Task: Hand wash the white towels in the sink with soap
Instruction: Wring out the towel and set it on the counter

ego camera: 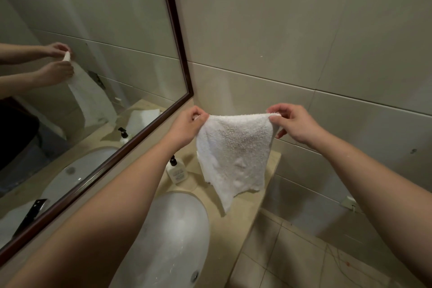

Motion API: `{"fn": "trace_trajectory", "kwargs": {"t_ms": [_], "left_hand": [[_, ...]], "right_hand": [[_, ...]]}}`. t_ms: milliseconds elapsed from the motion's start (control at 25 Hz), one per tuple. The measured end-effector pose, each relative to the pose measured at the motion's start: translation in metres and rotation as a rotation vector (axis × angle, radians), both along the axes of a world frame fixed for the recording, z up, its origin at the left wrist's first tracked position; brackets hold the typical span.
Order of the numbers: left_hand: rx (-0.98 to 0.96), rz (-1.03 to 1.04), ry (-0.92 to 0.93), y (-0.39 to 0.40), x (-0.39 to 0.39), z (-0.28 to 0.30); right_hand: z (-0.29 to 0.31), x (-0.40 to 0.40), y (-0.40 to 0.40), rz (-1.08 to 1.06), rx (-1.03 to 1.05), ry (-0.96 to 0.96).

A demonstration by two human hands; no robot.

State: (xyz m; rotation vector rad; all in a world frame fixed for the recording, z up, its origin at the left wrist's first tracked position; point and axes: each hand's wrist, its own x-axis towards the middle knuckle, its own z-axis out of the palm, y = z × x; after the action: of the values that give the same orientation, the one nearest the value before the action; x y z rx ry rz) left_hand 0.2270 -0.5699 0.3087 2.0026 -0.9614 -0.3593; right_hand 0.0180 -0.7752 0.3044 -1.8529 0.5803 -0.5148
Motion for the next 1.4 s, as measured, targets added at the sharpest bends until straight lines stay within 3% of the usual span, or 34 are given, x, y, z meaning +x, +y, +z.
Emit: {"fn": "trace_trajectory", "kwargs": {"t_ms": [200, 360, 440, 600, 840, 1400], "left_hand": [[0.019, 0.021, -0.001, 0.01, 0.011, -0.007], [-0.093, 0.057, 0.211, 0.008, 0.011, -0.013], [-0.123, 0.141, 0.223, 0.004, 0.013, -0.02], [-0.189, 0.285, 0.18, -0.003, 0.012, -0.029], [-0.247, 0.289, 0.213, 0.019, -0.002, -0.048], [0.061, 0.261, 0.454, 0.102, -0.076, -0.198]], "right_hand": [[-0.01, 0.008, -0.002, -0.074, 0.067, -0.008], [-0.018, 0.023, 0.0, -0.177, 0.168, -0.003], [-0.022, 0.033, -0.001, -0.226, 0.192, 0.016], [-0.023, 0.047, 0.001, -0.319, 0.127, -0.027], [-0.04, 0.031, 0.031, -0.361, 0.024, -0.148], [-0.193, -0.037, 0.094, -0.41, 0.178, 0.308]]}}
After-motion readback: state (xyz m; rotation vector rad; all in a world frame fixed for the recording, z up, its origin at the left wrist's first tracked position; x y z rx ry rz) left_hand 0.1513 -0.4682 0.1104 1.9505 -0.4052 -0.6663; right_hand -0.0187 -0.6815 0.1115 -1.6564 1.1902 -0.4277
